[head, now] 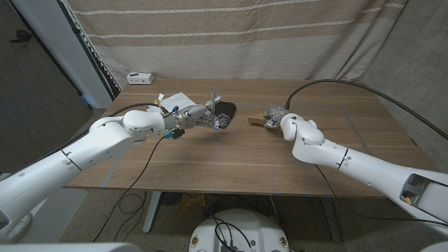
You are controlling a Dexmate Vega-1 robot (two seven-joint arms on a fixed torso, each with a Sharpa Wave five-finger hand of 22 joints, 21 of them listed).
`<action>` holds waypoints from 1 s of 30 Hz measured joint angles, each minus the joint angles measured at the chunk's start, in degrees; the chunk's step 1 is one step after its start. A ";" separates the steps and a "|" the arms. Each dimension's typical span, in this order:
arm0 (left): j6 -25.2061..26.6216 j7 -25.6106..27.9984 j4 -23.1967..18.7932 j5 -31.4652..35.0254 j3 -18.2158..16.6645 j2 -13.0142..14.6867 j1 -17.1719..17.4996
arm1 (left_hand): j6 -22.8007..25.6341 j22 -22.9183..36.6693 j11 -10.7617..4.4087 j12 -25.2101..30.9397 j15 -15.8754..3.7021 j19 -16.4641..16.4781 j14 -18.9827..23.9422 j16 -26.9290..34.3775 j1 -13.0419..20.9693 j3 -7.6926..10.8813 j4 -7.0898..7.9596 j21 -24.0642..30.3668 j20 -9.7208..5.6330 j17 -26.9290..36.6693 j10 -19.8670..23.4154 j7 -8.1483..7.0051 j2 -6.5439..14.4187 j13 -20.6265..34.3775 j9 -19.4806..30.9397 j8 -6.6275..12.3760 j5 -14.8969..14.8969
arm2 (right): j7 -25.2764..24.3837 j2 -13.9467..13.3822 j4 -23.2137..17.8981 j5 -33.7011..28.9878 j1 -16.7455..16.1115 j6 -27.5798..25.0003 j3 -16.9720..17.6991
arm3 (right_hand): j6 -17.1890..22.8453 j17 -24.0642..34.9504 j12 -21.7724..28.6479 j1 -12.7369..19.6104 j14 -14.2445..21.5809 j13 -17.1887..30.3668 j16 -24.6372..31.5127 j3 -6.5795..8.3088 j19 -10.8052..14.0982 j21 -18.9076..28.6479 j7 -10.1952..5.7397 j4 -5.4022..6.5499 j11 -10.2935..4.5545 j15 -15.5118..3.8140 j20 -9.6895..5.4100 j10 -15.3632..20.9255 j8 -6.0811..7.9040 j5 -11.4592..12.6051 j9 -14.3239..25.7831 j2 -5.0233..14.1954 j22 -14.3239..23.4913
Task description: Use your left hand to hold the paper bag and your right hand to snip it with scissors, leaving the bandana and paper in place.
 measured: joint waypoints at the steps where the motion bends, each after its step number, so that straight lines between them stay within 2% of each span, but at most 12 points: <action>1: 0.00 -0.04 0.02 0.00 0.00 0.00 -0.04 | 0.00 0.00 0.00 0.00 0.00 0.00 0.00 0.16 0.00 0.00 0.00 0.00 0.00 0.07 0.00 0.00 0.00 0.05 0.10 0.00 0.00 | 0.00 0.01 -0.02 0.00 -0.45 0.00 0.33 | 0.00 -0.02 0.29 0.00 0.68 -0.21 0.21 0.44 0.00 0.73 0.00 0.30 -0.33 -0.19 0.00 0.93 -0.35 -0.34 0.04 0.00 0.20; 2: 0.00 -0.06 0.04 0.00 0.00 -0.01 -0.08 | 0.00 0.00 0.00 0.00 0.00 0.00 0.00 0.16 0.00 0.00 0.00 0.00 0.00 0.08 0.00 0.00 0.00 0.12 0.14 0.01 0.00 | -2.50 0.01 -0.05 0.09 -0.91 0.76 0.66 | 0.00 -0.03 0.53 0.00 1.05 -0.28 0.38 0.71 0.00 1.36 0.00 0.57 -0.52 -0.54 0.00 1.72 -0.62 -0.36 0.11 0.00 0.31; 5: -0.01 -0.20 0.05 0.04 0.00 -0.03 -0.26 | 0.00 0.00 0.01 0.00 0.00 0.00 0.00 0.15 0.00 0.00 -0.01 0.00 0.00 -0.05 -0.01 0.00 0.00 0.13 0.02 0.21 0.00 | -3.85 0.01 -0.19 0.11 -2.08 1.23 1.54 | 0.43 -0.06 0.79 -0.01 2.16 -0.29 0.80 1.10 0.00 2.60 -0.01 0.96 -0.71 -1.04 0.00 2.94 -0.83 -0.81 0.11 -0.01 0.59; 8: -0.01 -0.28 0.05 0.10 0.07 -0.06 -0.40 | 0.00 -0.01 0.01 0.00 0.00 0.00 0.00 0.15 0.00 0.01 -0.01 0.00 0.00 -0.05 -0.01 0.00 0.00 0.04 -0.02 0.21 0.00 | -7.91 0.01 -0.28 -0.02 -3.29 2.69 2.44 | 0.92 -0.07 0.87 -0.01 2.88 -0.29 1.03 1.35 0.00 3.28 -0.10 0.72 -0.72 -1.13 0.00 3.53 -0.84 -0.99 0.11 -0.02 0.59; 15: 0.03 -0.44 -0.09 0.34 0.32 -0.13 -0.70 | 0.30 -0.01 -0.20 0.00 0.00 0.00 0.00 0.37 -0.53 0.16 -0.16 0.00 0.00 -0.32 0.23 -0.30 -0.53 -0.05 0.14 0.20 0.30 | -13.94 -0.08 -0.47 -1.36 -5.11 5.11 4.64 | 1.22 -0.21 0.87 -0.01 3.38 -0.45 1.05 1.64 -0.28 4.03 -0.41 1.02 -1.02 -1.24 0.19 3.83 -1.38 -1.27 0.11 -0.02 0.85; 18: 0.20 -0.49 -0.25 0.44 0.44 -0.18 -0.87 | 0.30 -0.01 -0.20 0.22 0.00 0.00 0.00 0.37 -0.53 0.17 -0.17 0.00 0.00 -0.32 0.24 -0.30 -0.53 -0.01 0.14 0.20 0.30 | -16.35 -0.26 -0.38 -2.32 -5.68 6.56 5.63 | 0.83 -0.56 0.42 -0.02 3.38 -0.59 0.77 2.42 -1.04 5.14 -0.54 1.80 -1.37 -1.24 0.23 3.49 -2.37 -1.66 0.32 -0.03 1.01; 21: 0.45 -0.59 -0.39 0.57 0.56 -0.21 -1.05 | 0.30 -0.01 -0.20 0.22 0.00 0.00 0.00 0.59 -0.53 0.18 -0.18 0.00 0.00 -0.53 0.23 -0.30 -0.53 -0.02 0.14 0.19 0.47 | -18.08 -0.47 0.09 -3.20 -6.05 7.97 6.42 | 0.51 -0.86 0.19 -0.02 3.38 -0.68 0.33 2.83 -1.90 5.77 -0.96 2.21 -1.66 -1.24 0.19 3.20 -2.46 -1.69 0.38 -0.03 1.12; 26: 0.98 -0.65 -0.74 0.69 0.77 -0.26 -1.34 | 0.31 -0.01 -0.20 0.22 0.00 0.00 0.00 0.59 -0.53 0.24 -0.24 0.00 0.00 -0.58 0.23 -0.30 -0.53 -0.02 0.14 0.18 0.51 | -21.14 -0.59 1.14 -5.13 -6.31 10.85 7.49 | 1.42 -1.14 -0.04 -0.02 3.37 -0.89 0.33 3.04 -2.53 6.69 -1.85 2.07 -1.66 -1.23 0.20 3.20 -2.69 -1.70 0.38 -0.03 1.11; 27: 1.11 -0.65 -0.79 0.69 0.78 -0.26 -1.36 | 0.30 -0.01 -0.19 0.22 0.00 0.00 0.00 0.59 -0.53 0.24 -0.24 0.00 0.00 -0.58 0.23 -0.30 -0.53 -0.05 0.14 0.18 0.51 | -21.40 -0.60 1.42 -5.36 -6.31 11.12 7.63 | 1.42 -1.14 -0.36 -0.02 3.37 -0.91 0.01 3.20 -2.91 6.97 -1.85 1.93 -1.63 -1.23 0.23 3.17 -3.04 -1.71 0.38 -0.03 1.17; 30: 1.41 -0.60 -1.08 0.71 0.80 -0.23 -1.44 | 0.30 -0.02 -0.19 0.22 0.00 0.00 0.00 0.80 -0.53 0.24 -0.24 0.00 0.00 -0.58 0.23 -0.30 -0.53 -0.05 0.14 0.17 0.78 | -22.65 -0.54 2.50 -6.46 -6.30 12.67 8.00 | 1.08 -1.40 -0.85 -0.02 3.37 -0.92 -0.33 3.80 -3.39 8.27 -2.19 1.90 -0.23 -1.23 0.39 2.27 -3.76 -2.05 0.38 -0.03 1.38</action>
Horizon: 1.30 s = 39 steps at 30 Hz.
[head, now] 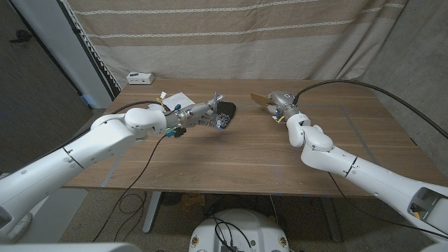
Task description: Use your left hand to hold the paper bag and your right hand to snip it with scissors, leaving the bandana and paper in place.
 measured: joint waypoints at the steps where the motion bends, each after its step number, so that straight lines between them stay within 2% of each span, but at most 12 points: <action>1: 0.30 0.05 -0.22 0.01 0.02 0.07 -0.05 | 0.00 0.00 0.00 0.00 0.00 0.00 0.00 0.00 0.00 0.00 0.00 0.00 0.00 0.00 0.00 0.00 0.00 0.00 0.00 0.00 0.00 | -0.76 0.07 0.36 -0.59 0.01 0.93 0.12 | -0.20 0.00 -0.01 0.00 0.00 0.00 0.00 0.11 -0.25 0.29 -0.20 0.11 0.49 0.00 -0.09 -0.07 0.00 -0.03 0.00 0.00 0.00; 4: 0.76 0.14 -0.53 0.06 0.09 0.19 -0.21 | 0.00 0.00 0.01 0.00 0.00 0.00 0.00 0.00 0.00 0.01 -0.01 0.00 0.00 0.00 0.00 0.00 0.00 0.00 0.00 -0.01 0.00 | -2.43 0.43 1.63 -1.72 0.12 2.94 0.50 | -0.33 -0.01 -0.01 0.00 0.00 0.01 -0.01 0.59 -0.23 1.15 -0.98 0.12 1.09 0.00 -0.07 -0.08 -0.52 -0.10 0.00 0.00 0.26; 7: 1.10 0.14 -0.77 0.08 0.20 0.22 -0.33 | 0.00 0.27 0.01 0.00 0.00 0.00 0.00 0.00 0.00 0.01 -0.01 0.00 0.00 0.00 -0.01 0.00 0.00 0.00 0.00 -0.02 0.01 | -4.20 0.91 3.03 -2.51 0.18 4.63 0.92 | -0.53 -0.21 -0.10 0.00 -0.01 1.01 -0.40 1.87 -1.55 2.75 -1.96 0.24 1.88 0.00 -0.02 0.32 -1.32 -0.14 -0.01 0.00 0.53; 12: 1.37 0.13 -1.01 0.09 0.30 0.22 -0.43 | 0.00 0.30 0.01 0.00 0.00 0.00 0.00 0.23 0.00 0.08 -0.08 0.00 0.00 -0.27 -0.01 0.00 0.00 0.00 0.15 -0.18 0.01 | -7.84 1.77 5.73 -3.24 0.21 8.09 1.90 | -0.48 -0.24 0.25 0.02 -0.45 2.49 -0.84 3.06 -3.21 4.64 -2.76 0.57 1.83 0.00 0.05 0.30 -1.77 -0.31 0.20 0.02 0.80; 17: 1.58 0.14 -1.25 0.08 0.32 0.25 -0.45 | 0.00 0.29 0.02 0.00 0.00 0.00 0.00 0.23 0.00 0.09 -0.09 0.00 0.00 -0.27 -0.02 0.00 0.00 0.01 0.11 -0.20 0.37 | -11.93 2.21 8.17 -3.14 -0.06 12.65 3.02 | -0.25 -0.23 0.27 0.03 -0.75 3.60 -0.84 3.51 -4.82 5.68 -3.00 1.01 -0.31 0.31 0.13 -0.40 -2.19 -0.37 0.30 0.03 0.80; 19: 1.65 0.14 -1.34 0.05 0.32 0.31 -0.45 | 0.00 0.29 0.02 0.00 0.00 0.00 0.00 0.23 0.00 0.15 -0.15 0.00 0.00 -0.27 -0.02 0.00 0.00 0.00 0.11 -0.24 0.37 | -13.54 2.30 9.42 -2.91 -0.20 14.51 3.63 | 0.02 -0.23 0.59 0.03 -1.06 3.97 -1.10 3.58 -5.85 6.12 -3.26 1.08 -0.31 0.00 0.13 -0.40 -2.22 -0.34 0.48 0.03 0.73; 22: 1.76 0.14 -1.38 -0.01 0.32 0.34 -0.45 | 0.00 0.29 0.02 0.00 0.00 0.00 0.00 0.23 0.00 0.16 -0.16 0.00 0.00 -0.27 -0.02 0.00 0.00 0.01 0.10 -0.36 0.56 | -14.06 2.35 10.50 -2.83 -0.27 15.15 4.08 | 0.02 -0.22 0.72 0.03 -1.47 4.55 -1.40 3.73 -7.39 6.75 -3.26 1.24 -1.53 0.41 0.20 -0.97 -2.22 0.04 0.58 0.03 0.61; 26: 1.98 0.00 -1.53 -0.04 0.37 0.42 -0.65 | 0.00 0.29 0.03 0.05 0.00 0.00 0.00 0.23 0.00 0.16 -0.16 0.00 0.00 -0.26 -0.02 0.00 0.00 0.07 0.10 -0.38 0.67 | -16.71 2.40 12.28 -2.67 -0.28 18.87 4.68 | 0.02 -0.22 0.67 0.03 -2.43 5.44 -1.92 4.23 -8.95 7.73 -3.26 1.48 -2.57 0.62 0.22 -1.73 -2.29 0.05 0.80 0.03 0.24; 30: 2.32 -0.20 -1.56 -0.05 0.56 0.42 -0.96 | 0.00 0.29 0.03 0.05 0.00 0.00 0.00 0.63 0.00 0.23 -0.24 0.00 0.00 -0.53 -0.03 0.00 0.00 0.10 0.24 -0.39 0.67 | -17.88 2.43 14.03 -2.42 0.06 21.34 5.05 | -0.51 -0.20 -1.10 0.49 -3.41 6.93 -2.51 8.86 -9.13 8.84 -3.79 2.36 -1.21 0.93 0.04 -7.30 -2.71 1.14 1.77 0.48 -0.92; 32: 2.53 -0.29 -1.59 -0.07 0.66 0.34 -1.15 | 0.00 0.29 0.03 0.05 0.00 0.00 0.00 0.62 0.00 0.24 -0.24 0.00 0.00 -0.53 -0.03 0.00 0.00 0.13 0.28 -0.39 0.67 | -18.55 2.49 15.36 -2.18 0.58 23.09 5.25 | -0.68 -0.08 -1.27 0.96 -3.41 7.55 -2.51 10.60 -9.13 8.92 -3.98 2.79 -0.99 0.93 0.04 -8.77 -2.45 1.50 2.37 0.01 -1.34; 36: 2.71 -0.60 -1.60 -0.19 0.86 0.11 -1.49 | 0.30 0.28 0.11 0.05 0.00 0.00 0.00 0.71 0.00 0.24 -0.24 0.00 0.00 -0.53 0.04 -0.30 0.00 0.00 0.27 -0.36 0.68 | -19.53 2.66 17.96 -1.72 1.55 26.20 5.36 | -0.67 0.79 -1.27 1.18 -3.40 8.71 -2.33 12.31 -9.13 9.39 -3.98 2.78 -1.45 0.92 0.04 -10.38 -2.25 1.73 3.26 -0.21 -1.68; 39: 2.83 -0.98 -1.60 -0.29 0.92 0.03 -1.68 | 0.30 0.28 0.11 0.05 0.00 0.00 0.00 0.89 0.00 0.24 -0.24 0.00 0.00 -0.53 0.04 -0.30 0.00 0.00 0.27 -0.34 0.69 | -20.04 2.89 20.28 -1.58 2.49 27.69 5.37 | -0.67 1.45 -1.27 1.48 -2.81 9.62 -2.00 12.45 -9.13 10.00 -3.98 2.80 -1.40 0.82 0.04 -11.20 -1.69 1.74 3.89 -0.51 -1.76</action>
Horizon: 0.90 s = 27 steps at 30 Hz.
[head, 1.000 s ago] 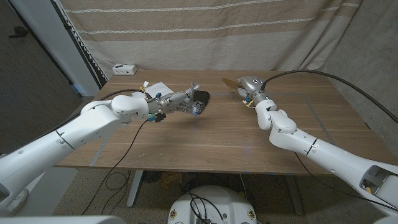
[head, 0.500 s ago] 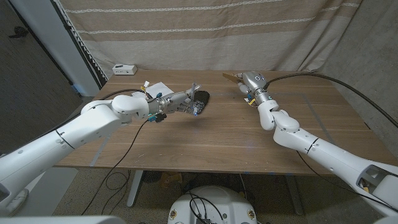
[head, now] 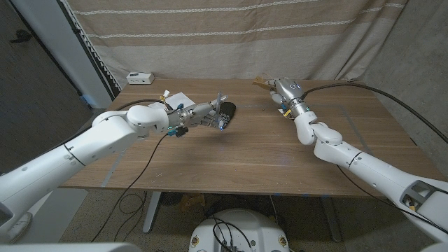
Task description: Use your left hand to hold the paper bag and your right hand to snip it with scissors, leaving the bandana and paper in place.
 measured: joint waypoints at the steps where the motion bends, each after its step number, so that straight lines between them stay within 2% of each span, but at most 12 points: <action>1: 0.08 -0.11 0.01 -0.01 0.18 -0.13 -0.37 | 0.00 0.00 0.00 0.00 0.00 0.00 0.00 0.00 -0.01 0.03 -0.02 0.00 0.00 0.00 0.00 0.00 -0.01 0.00 0.00 0.00 0.03 | -0.90 0.07 0.83 0.24 0.31 2.53 0.00 | 0.02 0.22 0.00 0.21 0.18 0.44 0.26 0.26 0.00 0.40 0.02 -0.06 0.16 -0.02 0.00 -0.42 0.34 0.00 0.31 -0.21 0.00; 2: 0.10 -0.16 0.01 -0.02 0.20 -0.13 -0.40 | 0.00 0.00 0.00 0.00 0.00 0.00 0.00 0.00 -0.21 0.07 -0.07 0.00 0.00 0.00 0.00 0.00 -0.20 0.00 0.00 0.00 0.03 | -1.05 0.10 1.07 0.27 0.40 2.95 0.00 | 0.44 0.44 0.00 0.29 0.26 0.84 0.40 0.65 0.00 0.58 0.45 -0.08 0.10 -0.10 0.00 -0.52 0.72 0.00 0.60 -0.30 0.00; 3: 0.20 -0.31 0.01 -0.04 0.28 -0.15 -0.54 | 0.00 0.00 0.00 0.00 0.00 0.00 0.00 0.00 -0.21 0.07 -0.07 0.00 0.00 0.00 0.00 0.00 -0.20 0.00 0.00 0.00 0.03 | -1.37 0.21 2.03 0.33 0.80 3.99 -0.02 | 0.67 0.60 0.00 0.29 0.26 1.18 0.45 1.66 -0.12 0.67 0.67 -0.06 0.11 -0.10 0.12 -0.92 1.03 0.00 0.71 -0.29 0.00; 6: 0.44 -0.66 0.02 -0.07 0.36 -0.16 -0.73 | 0.00 0.00 0.00 0.00 0.00 0.00 0.00 0.00 -0.21 0.07 -0.07 0.00 0.00 0.00 0.00 0.00 -0.21 0.00 0.00 0.00 0.32 | -1.78 0.45 4.23 0.45 1.69 5.15 -0.24 | 1.07 1.22 0.23 0.60 0.90 2.17 1.02 1.67 -0.18 1.61 1.08 -0.05 0.30 -0.14 0.21 -1.71 1.54 -0.05 1.45 -0.61 0.00; 7: 0.53 -0.79 0.05 -0.07 0.53 -0.24 -1.07 | 0.00 0.00 0.00 0.00 0.00 0.00 0.00 0.00 -0.21 0.07 -0.07 0.00 0.00 -0.02 0.00 0.00 -0.21 0.00 -0.01 0.00 0.33 | -2.60 0.52 5.08 0.56 2.04 7.40 -0.37 | 1.24 1.48 0.45 0.86 1.14 2.50 1.33 1.67 0.09 1.94 1.25 -0.05 -0.05 -0.36 0.36 -2.03 1.70 -0.22 1.61 -0.86 -0.17; 10: 0.74 -1.20 0.10 -0.08 0.68 -0.34 -1.29 | 0.00 0.00 0.00 0.00 0.00 0.00 0.00 0.00 -0.21 0.14 -0.14 0.00 0.00 -0.24 0.00 0.00 -0.21 0.06 0.13 0.00 0.33 | -3.18 0.64 7.33 0.55 3.12 8.93 -0.86 | 1.24 1.93 0.46 1.27 2.26 3.64 1.89 1.77 1.04 2.49 1.25 0.01 -1.08 -0.68 0.20 -3.06 1.77 -0.61 2.39 -1.27 -0.27; 11: 0.79 -1.34 0.10 -0.08 0.68 -0.34 -1.29 | 0.00 0.00 0.00 0.00 0.00 0.00 0.00 0.00 -0.21 0.14 -0.14 0.00 0.00 -0.27 0.00 0.00 -0.21 0.03 0.24 0.00 0.33 | -3.18 0.65 7.91 0.55 3.43 8.93 -1.02 | 1.24 2.04 0.68 1.27 2.59 4.03 2.20 3.16 1.20 2.81 1.25 -0.01 -1.49 -0.71 0.06 -3.47 1.78 -0.85 2.62 -1.27 -0.43; 12: 0.83 -1.54 0.27 -0.09 1.02 -0.56 -1.72 | 0.00 0.00 0.00 0.00 0.00 0.00 0.00 0.00 -0.21 0.14 -0.14 0.00 0.00 -0.27 0.00 0.00 -0.21 0.01 0.27 0.00 0.33 | -4.40 0.65 8.71 0.02 3.87 12.20 -1.26 | 1.24 2.19 0.87 1.27 2.80 4.37 2.42 3.22 1.47 3.00 1.25 0.05 -1.79 -0.66 0.21 -3.77 1.79 -0.99 2.74 -1.27 -0.50; 22: 1.14 -3.84 1.36 -0.08 2.52 -1.57 -3.47 | 0.00 -0.08 0.07 0.00 0.22 0.00 -0.21 0.40 -0.21 0.14 -0.14 0.00 0.00 -0.26 -0.06 0.00 -0.21 -0.10 0.12 -0.03 0.33 | -7.12 0.65 14.98 -3.22 8.25 19.38 -3.86 | 0.99 2.73 1.12 1.88 4.16 6.13 2.97 3.27 2.19 3.72 1.01 0.10 -2.89 -1.34 0.29 -4.87 1.64 -1.56 3.53 -1.88 -0.90; 27: 1.41 -5.12 1.87 -0.08 3.23 -2.01 -4.38 | 0.00 -0.17 -0.04 -0.01 0.20 0.00 -0.23 0.40 -0.21 0.12 -0.12 0.00 0.00 -0.26 0.05 0.00 -0.21 -0.10 0.27 -0.07 0.34 | -8.69 0.74 17.40 -5.17 10.19 22.31 -5.21 | 0.91 2.55 1.12 2.40 4.25 6.95 2.98 4.11 2.18 3.72 0.92 0.63 -2.35 -1.44 0.29 -5.41 1.25 -1.90 3.55 -2.41 -1.32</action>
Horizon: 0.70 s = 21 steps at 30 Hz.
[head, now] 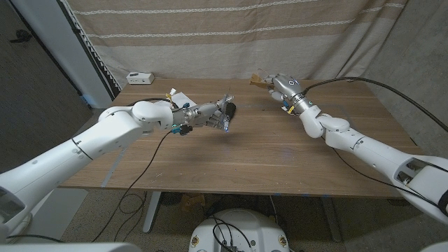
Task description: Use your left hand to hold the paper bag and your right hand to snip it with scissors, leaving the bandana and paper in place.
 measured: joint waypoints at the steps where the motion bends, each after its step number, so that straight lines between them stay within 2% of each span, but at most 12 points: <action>1: 0.04 -0.14 0.16 0.01 0.19 -0.11 -0.25 | 0.00 0.00 -0.09 -0.01 -0.09 0.00 -0.09 0.00 0.00 0.00 0.00 0.00 0.00 0.00 0.09 0.00 0.00 0.00 0.00 -0.01 0.00 | -0.52 0.01 0.55 -0.58 0.58 0.84 -0.37 | 0.00 -0.02 0.00 0.00 0.00 0.02 0.00 0.00 0.00 0.00 0.00 0.00 0.08 0.00 0.00 -0.08 0.00 -0.06 0.00 0.00 0.00; 8: 0.34 -1.36 0.57 0.21 0.96 -0.51 -1.23 | 0.01 0.00 -0.09 0.39 -0.09 0.00 -0.09 0.00 0.00 -0.01 0.01 0.00 0.00 -0.27 0.09 0.00 0.00 0.00 0.00 -0.17 0.01 | -1.90 -0.22 2.45 -2.67 2.71 3.36 -1.92 | 0.43 -0.29 0.00 0.23 -0.01 0.81 0.00 0.10 -0.24 0.22 0.43 0.10 -0.26 0.01 -0.20 -0.43 -0.05 -0.40 0.26 -0.23 -0.25; 15: 1.16 -2.69 0.62 0.68 1.89 -0.68 -2.58 | 0.01 0.01 -0.08 0.39 -0.09 0.00 -0.09 0.48 0.00 -0.01 0.01 0.00 0.00 -0.27 0.09 -0.01 0.00 0.00 0.21 0.01 0.32 | -2.25 -1.67 3.17 -5.48 4.90 6.65 -3.28 | 0.63 -0.30 0.00 0.24 -0.02 1.35 0.00 0.13 -0.67 0.44 0.63 0.13 -0.53 0.01 -0.19 -0.70 -0.17 -0.65 0.30 -0.24 -0.27; 17: 1.40 -3.19 0.62 1.06 1.89 -0.68 -2.58 | 0.01 0.00 -0.08 0.39 -0.09 0.00 -0.09 0.48 0.00 -0.01 0.01 0.00 0.00 -0.27 0.08 -0.01 0.00 -0.09 0.26 0.01 0.47 | -2.25 -2.05 3.30 -5.48 5.42 6.65 -3.55 | 0.64 -0.30 0.22 0.53 -0.02 1.35 0.00 1.03 -0.77 0.44 0.63 1.03 -0.53 0.01 -0.29 -0.70 -0.22 -0.83 0.30 -0.53 -0.27; 21: 1.74 -4.33 0.92 1.90 3.18 -1.18 -4.51 | 0.01 0.01 -0.08 0.39 -0.19 0.00 -0.19 0.48 0.00 -0.02 0.02 0.00 0.00 -0.32 0.08 -0.01 0.00 -0.03 0.26 0.01 0.47 | -2.25 -2.71 3.36 -7.08 6.07 8.43 -3.85 | 0.95 -0.31 0.41 0.53 -0.02 1.61 -0.01 1.04 -1.10 0.44 0.94 1.04 -0.53 0.02 0.04 -0.70 -0.23 -1.03 0.29 -0.53 -0.26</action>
